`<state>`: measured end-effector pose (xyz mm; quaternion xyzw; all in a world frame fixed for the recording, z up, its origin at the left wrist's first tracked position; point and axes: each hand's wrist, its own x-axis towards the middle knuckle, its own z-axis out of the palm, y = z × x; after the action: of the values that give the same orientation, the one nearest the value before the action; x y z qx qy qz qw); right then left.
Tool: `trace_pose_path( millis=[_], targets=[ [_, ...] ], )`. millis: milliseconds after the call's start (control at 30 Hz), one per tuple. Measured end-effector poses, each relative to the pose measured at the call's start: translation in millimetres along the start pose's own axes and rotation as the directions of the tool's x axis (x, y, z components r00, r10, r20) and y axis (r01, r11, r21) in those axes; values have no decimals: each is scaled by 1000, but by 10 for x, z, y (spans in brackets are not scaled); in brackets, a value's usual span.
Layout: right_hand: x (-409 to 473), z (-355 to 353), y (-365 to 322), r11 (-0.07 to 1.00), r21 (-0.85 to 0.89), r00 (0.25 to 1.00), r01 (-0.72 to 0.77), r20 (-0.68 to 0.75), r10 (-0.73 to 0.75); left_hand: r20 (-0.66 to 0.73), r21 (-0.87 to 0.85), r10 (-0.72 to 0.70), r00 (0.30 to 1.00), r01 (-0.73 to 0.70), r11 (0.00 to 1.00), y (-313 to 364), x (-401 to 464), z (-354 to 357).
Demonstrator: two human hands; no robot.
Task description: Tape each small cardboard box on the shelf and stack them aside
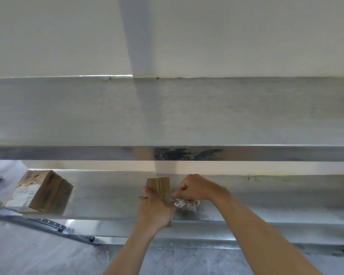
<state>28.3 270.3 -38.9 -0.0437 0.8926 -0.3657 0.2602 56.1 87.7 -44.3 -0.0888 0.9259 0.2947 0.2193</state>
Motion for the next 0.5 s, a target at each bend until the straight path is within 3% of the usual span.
trace_pose_path(
  millis=[200,500],
  targets=[
    [1,85,5,999,39,998,16,-67,-13,5,-29,19,1000,-19,999,-44,-11,-83],
    [-32,23,2,996,35,995,80,-68,-77,4,-212,48,999,-46,976,-193,-59,-140]
  ],
)
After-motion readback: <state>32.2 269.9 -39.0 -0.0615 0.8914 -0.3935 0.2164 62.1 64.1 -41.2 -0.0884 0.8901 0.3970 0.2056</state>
